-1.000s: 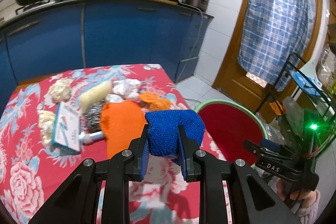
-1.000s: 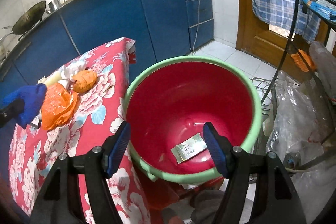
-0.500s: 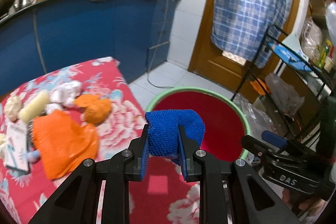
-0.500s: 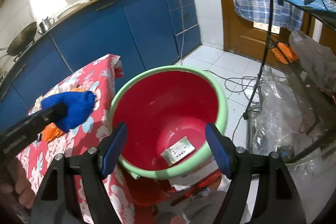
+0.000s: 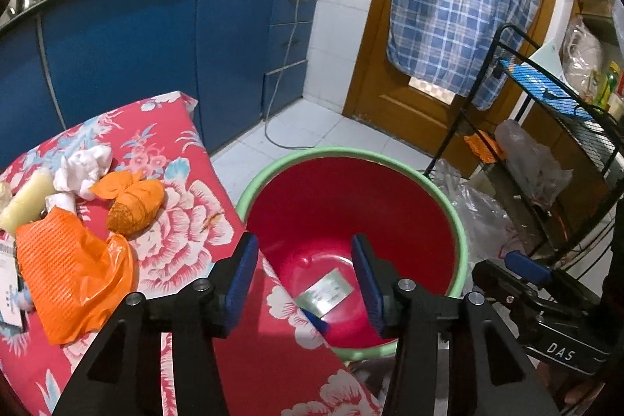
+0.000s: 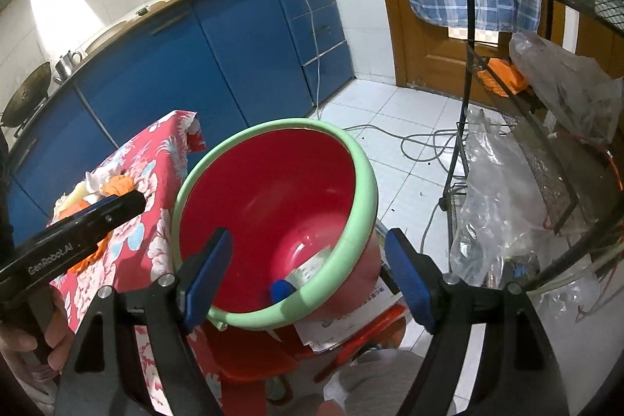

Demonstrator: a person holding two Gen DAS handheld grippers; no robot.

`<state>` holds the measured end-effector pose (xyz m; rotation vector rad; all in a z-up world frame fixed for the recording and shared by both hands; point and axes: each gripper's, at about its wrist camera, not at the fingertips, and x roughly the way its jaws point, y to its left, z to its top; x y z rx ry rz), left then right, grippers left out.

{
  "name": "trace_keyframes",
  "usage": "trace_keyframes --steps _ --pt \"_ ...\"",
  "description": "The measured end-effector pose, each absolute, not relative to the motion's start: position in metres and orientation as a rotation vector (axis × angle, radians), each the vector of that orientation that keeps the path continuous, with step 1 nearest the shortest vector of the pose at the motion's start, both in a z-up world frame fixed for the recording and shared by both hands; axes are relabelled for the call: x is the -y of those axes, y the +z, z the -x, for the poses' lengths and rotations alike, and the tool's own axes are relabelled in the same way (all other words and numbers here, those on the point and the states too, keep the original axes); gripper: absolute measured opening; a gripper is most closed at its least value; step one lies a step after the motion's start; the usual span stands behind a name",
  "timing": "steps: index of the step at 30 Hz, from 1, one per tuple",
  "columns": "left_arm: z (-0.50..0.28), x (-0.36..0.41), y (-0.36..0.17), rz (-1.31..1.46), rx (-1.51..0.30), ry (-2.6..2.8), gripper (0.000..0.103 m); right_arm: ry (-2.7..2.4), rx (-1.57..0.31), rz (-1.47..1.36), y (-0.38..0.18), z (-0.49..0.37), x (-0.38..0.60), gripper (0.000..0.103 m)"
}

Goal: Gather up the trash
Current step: 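Carry the blue cloth over the bucket and open the left gripper, then return the left gripper to the table and grasp the teal box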

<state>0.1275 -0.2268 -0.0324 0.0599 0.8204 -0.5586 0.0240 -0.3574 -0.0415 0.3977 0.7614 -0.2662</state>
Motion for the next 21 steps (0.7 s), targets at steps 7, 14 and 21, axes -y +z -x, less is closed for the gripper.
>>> trace_keyframes --steps 7,14,21 --pt "-0.126 0.207 -0.029 -0.037 -0.816 -0.52 0.051 -0.233 -0.765 -0.396 -0.04 -0.027 0.348 0.083" --pt "-0.121 0.17 -0.019 -0.015 -0.786 -0.439 0.051 -0.187 -0.762 -0.388 -0.033 -0.032 0.329 0.086" --pt "-0.118 0.127 -0.011 0.024 -0.773 -0.35 0.051 -0.133 -0.774 -0.369 -0.029 -0.038 0.306 0.086"
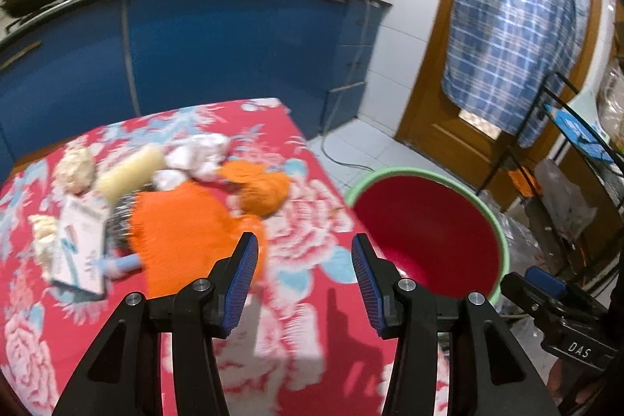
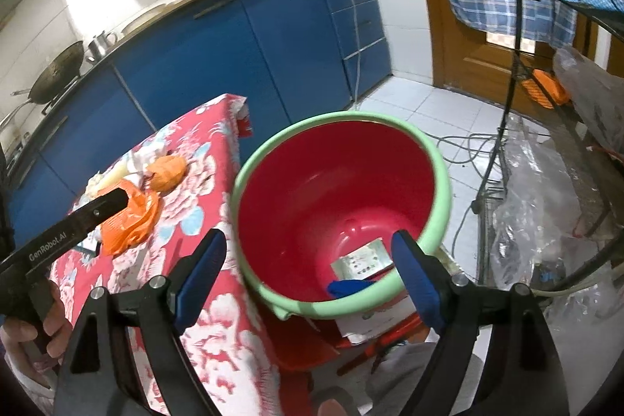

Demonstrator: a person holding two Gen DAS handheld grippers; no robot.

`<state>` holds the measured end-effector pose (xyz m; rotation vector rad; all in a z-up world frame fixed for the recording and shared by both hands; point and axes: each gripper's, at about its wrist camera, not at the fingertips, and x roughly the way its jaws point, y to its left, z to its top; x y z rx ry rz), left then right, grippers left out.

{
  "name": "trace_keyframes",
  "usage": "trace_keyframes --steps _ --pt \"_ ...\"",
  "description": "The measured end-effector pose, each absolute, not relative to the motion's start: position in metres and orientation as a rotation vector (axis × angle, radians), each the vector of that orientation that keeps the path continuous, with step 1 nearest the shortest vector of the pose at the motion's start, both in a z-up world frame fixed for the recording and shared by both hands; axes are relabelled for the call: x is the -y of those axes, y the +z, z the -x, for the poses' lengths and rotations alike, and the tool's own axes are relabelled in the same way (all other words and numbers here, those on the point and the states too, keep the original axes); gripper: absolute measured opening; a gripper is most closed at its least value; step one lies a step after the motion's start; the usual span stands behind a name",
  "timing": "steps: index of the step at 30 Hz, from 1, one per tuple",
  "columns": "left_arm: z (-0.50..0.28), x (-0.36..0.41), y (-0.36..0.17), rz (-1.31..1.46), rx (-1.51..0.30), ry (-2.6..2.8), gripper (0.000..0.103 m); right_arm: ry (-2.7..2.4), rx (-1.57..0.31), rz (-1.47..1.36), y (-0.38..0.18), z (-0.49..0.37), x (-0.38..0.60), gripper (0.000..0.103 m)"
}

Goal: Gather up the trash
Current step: 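Return the left gripper to the table and grasp the teal box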

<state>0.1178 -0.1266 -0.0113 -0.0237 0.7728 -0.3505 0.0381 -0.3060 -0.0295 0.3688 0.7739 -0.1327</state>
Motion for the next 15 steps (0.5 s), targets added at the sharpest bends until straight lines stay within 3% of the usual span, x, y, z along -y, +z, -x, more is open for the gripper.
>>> trace_keyframes --steps 15 --pt "-0.111 0.034 -0.015 0.108 -0.76 -0.12 0.051 -0.04 -0.796 -0.314 -0.025 -0.055 0.261 0.088"
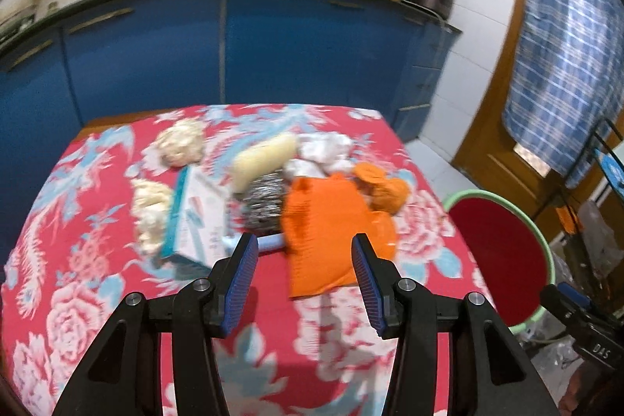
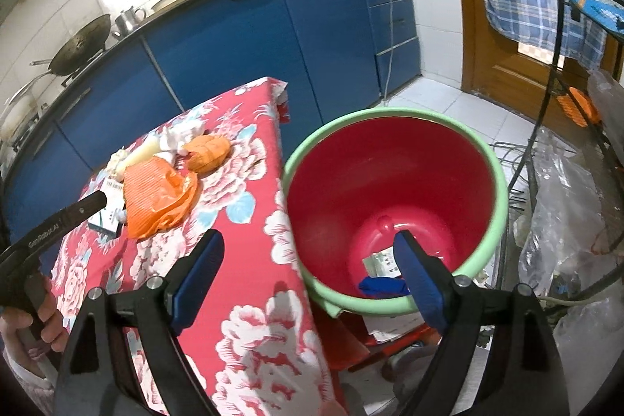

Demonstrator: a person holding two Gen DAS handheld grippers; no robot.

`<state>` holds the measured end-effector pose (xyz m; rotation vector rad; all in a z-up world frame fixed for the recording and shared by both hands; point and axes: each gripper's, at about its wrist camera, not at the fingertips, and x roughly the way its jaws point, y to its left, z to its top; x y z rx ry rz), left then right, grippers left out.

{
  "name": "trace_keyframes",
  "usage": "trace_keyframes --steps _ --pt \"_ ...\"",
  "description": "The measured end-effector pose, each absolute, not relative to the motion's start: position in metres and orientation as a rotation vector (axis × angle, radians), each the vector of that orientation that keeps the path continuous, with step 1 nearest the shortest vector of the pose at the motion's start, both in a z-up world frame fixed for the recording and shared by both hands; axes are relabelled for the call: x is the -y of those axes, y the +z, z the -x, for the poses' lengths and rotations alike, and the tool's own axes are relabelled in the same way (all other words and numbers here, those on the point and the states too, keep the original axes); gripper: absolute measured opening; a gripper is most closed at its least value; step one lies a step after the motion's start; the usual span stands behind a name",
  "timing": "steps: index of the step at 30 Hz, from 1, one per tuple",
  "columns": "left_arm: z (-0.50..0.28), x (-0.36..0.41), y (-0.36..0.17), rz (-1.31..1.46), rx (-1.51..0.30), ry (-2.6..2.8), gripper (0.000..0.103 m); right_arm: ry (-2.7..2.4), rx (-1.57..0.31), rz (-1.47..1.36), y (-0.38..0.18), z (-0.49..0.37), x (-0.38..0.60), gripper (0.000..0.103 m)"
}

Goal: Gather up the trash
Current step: 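Return the left gripper to the table and grasp the teal box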

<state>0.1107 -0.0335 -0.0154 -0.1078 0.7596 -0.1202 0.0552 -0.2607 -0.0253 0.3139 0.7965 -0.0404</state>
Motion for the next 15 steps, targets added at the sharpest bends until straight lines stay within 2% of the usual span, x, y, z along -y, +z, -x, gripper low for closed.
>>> trace_keyframes --steps 15 --pt "-0.117 -0.019 -0.047 0.176 -0.81 0.038 0.052 0.008 -0.832 -0.274 -0.032 -0.069 0.234 0.088"
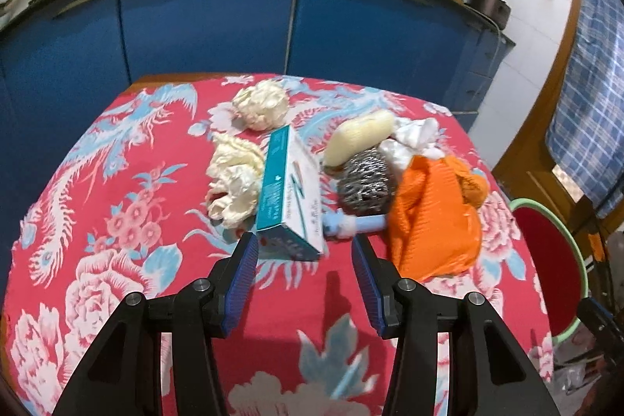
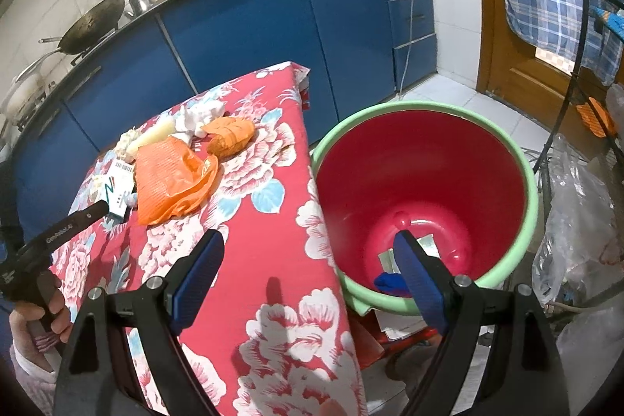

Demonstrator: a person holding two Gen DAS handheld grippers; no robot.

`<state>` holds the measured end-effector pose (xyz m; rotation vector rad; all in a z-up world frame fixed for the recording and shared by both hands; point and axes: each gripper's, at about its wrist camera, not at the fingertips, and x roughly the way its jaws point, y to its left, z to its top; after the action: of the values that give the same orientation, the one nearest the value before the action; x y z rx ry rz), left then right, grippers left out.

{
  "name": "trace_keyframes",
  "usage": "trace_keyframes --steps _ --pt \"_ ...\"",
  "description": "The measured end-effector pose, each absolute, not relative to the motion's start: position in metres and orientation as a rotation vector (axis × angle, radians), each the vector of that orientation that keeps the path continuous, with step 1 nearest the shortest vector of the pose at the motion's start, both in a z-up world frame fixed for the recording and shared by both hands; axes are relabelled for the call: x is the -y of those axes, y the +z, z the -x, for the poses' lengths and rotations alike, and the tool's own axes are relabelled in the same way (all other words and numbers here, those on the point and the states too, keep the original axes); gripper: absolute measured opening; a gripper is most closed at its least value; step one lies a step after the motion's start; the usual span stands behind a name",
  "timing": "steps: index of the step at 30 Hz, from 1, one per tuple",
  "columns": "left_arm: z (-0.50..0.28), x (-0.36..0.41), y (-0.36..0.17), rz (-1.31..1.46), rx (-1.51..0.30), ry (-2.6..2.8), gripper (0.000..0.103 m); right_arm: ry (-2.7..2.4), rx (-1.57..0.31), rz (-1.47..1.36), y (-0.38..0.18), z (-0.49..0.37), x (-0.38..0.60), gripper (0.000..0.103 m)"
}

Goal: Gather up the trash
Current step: 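Return the left gripper to the table and grasp the teal box, then grasp the orange rubber glove with the right gripper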

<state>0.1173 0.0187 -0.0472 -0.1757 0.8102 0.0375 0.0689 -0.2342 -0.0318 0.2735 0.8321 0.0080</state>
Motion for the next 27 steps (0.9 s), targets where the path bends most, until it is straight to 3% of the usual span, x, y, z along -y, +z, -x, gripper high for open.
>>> trace_keyframes --steps 14,16,19,27 --pt "-0.144 -0.029 -0.066 0.252 -0.8 0.022 0.048 0.038 -0.856 -0.252 -0.038 -0.083 0.221 0.088" --pt "-0.148 -0.031 -0.067 0.254 -0.797 0.025 0.033 0.046 -0.857 -0.249 -0.038 -0.085 0.217 0.088" --pt "-0.154 -0.034 -0.07 0.281 -0.807 0.009 0.022 0.059 -0.859 -0.238 -0.037 -0.088 0.212 0.088" --pt "-0.146 -0.034 -0.065 0.27 -0.775 -0.024 0.019 0.094 -0.864 -0.218 -0.037 -0.099 0.196 0.088"
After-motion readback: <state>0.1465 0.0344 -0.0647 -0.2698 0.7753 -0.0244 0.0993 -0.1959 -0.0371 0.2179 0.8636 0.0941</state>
